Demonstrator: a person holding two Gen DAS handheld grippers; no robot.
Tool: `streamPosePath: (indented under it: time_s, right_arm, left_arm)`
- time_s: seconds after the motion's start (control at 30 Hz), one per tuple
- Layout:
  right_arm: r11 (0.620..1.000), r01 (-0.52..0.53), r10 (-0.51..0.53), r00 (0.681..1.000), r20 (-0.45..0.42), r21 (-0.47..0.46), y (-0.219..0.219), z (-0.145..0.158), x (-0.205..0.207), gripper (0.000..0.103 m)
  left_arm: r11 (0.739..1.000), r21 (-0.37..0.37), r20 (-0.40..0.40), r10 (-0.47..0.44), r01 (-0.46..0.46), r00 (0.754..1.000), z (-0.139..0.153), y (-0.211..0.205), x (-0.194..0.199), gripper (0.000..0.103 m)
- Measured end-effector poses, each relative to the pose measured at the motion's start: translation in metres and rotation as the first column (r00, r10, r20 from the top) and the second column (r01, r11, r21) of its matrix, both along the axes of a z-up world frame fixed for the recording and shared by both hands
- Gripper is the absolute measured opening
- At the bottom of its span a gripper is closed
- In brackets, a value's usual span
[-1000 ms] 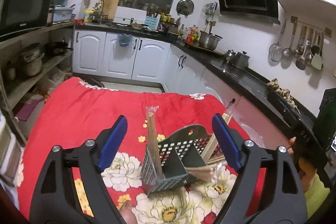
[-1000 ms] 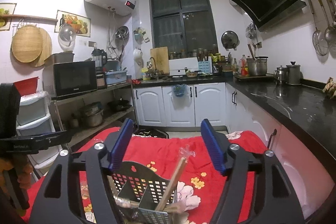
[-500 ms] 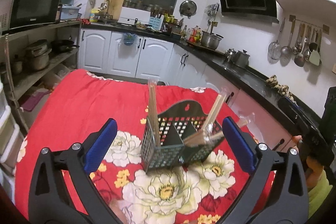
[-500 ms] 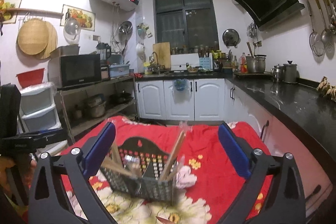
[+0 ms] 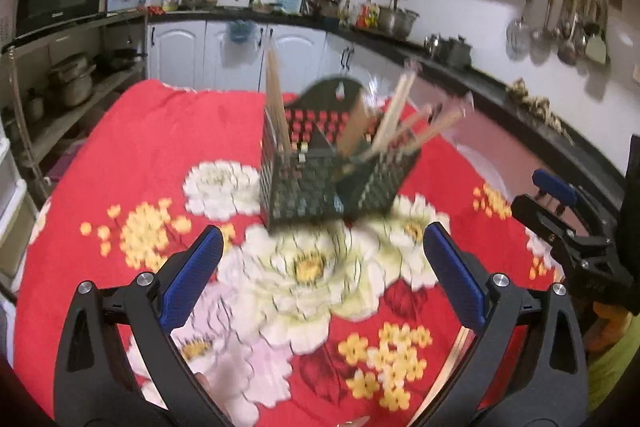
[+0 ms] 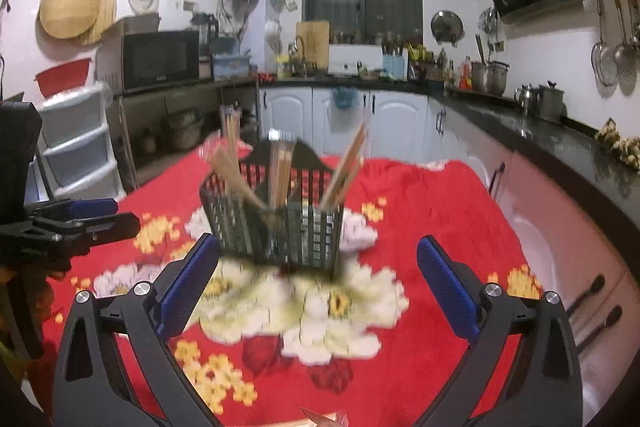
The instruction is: Organize utensils
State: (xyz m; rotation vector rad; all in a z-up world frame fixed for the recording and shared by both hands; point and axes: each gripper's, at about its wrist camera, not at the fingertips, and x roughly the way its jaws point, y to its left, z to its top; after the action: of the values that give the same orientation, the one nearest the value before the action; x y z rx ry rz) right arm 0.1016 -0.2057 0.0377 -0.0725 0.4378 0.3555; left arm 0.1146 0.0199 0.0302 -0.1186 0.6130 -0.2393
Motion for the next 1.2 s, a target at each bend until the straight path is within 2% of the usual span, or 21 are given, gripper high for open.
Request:
streamPosePath:
  time_s: [0.1,0.27,0.37,0.53,0.73,0.87,1.2]
  right_arm:
    - [1.000,0.012,-0.012,0.999,-0.033,0.003,-0.001,-0.008,-0.005,0.096]
    - [0.999,0.044,-0.044,0.999,-0.026,-0.006,-0.001,-0.020,-0.018,0.097]
    - [0.998,0.067,-0.067,0.997,0.022,0.008,-0.006,-0.025,-0.029,0.097]
    - [0.993,0.116,-0.118,0.982,0.145,0.023,-0.013,-0.032,-0.051,0.097]
    - [0.986,0.148,-0.162,0.951,0.265,0.073,-0.020,-0.038,-0.075,0.097]
    - [0.980,0.150,-0.183,0.937,0.298,0.128,-0.025,-0.043,-0.085,0.097]
    - [0.988,0.131,-0.154,0.901,0.405,0.084,-0.012,-0.045,-0.108,0.097]
  left_arm:
    - [1.000,0.023,-0.002,0.016,-0.016,1.000,-0.012,-0.007,-0.009,0.092]
    - [0.997,0.053,0.028,0.052,-0.053,0.998,-0.024,-0.017,-0.027,0.092]
    - [0.991,0.097,0.045,0.091,-0.095,0.995,-0.029,-0.024,-0.034,0.092]
    - [0.994,0.061,0.092,0.084,-0.090,0.992,-0.037,-0.029,-0.050,0.092]
    - [0.991,0.069,0.192,0.101,-0.116,0.976,-0.037,-0.038,-0.067,0.092]
    - [0.988,0.080,0.241,0.112,-0.134,0.964,-0.038,-0.043,-0.074,0.092]
    - [0.982,0.066,0.302,0.147,-0.174,0.942,-0.039,-0.042,-0.081,0.092]
